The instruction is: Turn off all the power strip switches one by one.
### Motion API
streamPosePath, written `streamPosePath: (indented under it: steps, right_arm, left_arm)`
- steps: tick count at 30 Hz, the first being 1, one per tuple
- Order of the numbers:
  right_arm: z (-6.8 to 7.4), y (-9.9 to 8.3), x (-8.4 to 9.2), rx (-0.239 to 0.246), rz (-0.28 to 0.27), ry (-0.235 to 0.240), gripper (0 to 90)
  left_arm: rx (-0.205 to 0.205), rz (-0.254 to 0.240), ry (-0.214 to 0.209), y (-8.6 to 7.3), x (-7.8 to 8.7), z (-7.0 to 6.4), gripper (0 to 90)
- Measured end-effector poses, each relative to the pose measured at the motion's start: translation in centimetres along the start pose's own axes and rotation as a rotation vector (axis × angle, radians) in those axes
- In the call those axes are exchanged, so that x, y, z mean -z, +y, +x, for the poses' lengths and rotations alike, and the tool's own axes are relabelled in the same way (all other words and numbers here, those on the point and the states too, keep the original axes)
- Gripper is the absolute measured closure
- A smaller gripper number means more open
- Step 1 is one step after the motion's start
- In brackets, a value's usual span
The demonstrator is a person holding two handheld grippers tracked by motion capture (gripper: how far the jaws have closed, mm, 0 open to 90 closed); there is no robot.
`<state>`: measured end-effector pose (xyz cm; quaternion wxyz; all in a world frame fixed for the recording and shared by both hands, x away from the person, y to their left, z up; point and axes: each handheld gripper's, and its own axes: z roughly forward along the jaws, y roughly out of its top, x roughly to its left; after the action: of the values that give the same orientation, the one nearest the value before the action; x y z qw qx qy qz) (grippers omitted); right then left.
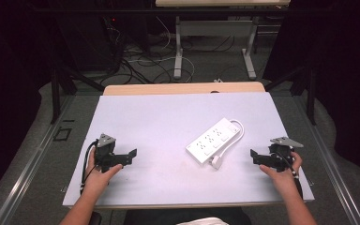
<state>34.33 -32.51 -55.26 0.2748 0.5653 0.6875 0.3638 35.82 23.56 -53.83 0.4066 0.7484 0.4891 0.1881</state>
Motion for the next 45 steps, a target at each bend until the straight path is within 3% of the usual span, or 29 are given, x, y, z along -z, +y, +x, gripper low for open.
streamPosePath:
  steps: [4, 11, 21, 28, 37, 45]
  right_arm:
    - [0.0, -0.1, -0.1, 0.003, -0.002, 0.006, 0.0]
    - [0.6, 0.8, 0.1, 0.053, -0.037, 0.000, 5.8]
    - [1.4, 2.4, -0.2, 0.072, 0.018, 0.041, 19.1]
    - [1.9, 4.0, -0.4, 0.124, 0.044, 0.060, 30.0]
    - [2.7, 6.4, -0.8, 0.153, 0.055, 0.088, 34.4]
    - [3.3, 7.7, -1.5, 0.212, 0.064, 0.117, 35.9]
  left_arm:
    - [-0.003, 0.002, 0.000, 0.0, 0.0, -0.1, 0.7]
    - [-0.003, -0.011, 0.009, -0.1, 0.1, -0.1, 0.7]
    - [0.004, -0.025, 0.014, -0.3, 0.2, -0.3, 0.7]
    - [-0.002, -0.007, 0.008, -0.3, 0.3, -0.3, 0.7]
    - [-0.003, -0.013, 0.008, -0.3, 0.2, -0.4, 0.7]
    - [-0.004, -0.010, 0.014, -0.4, 0.2, -0.4, 0.7]
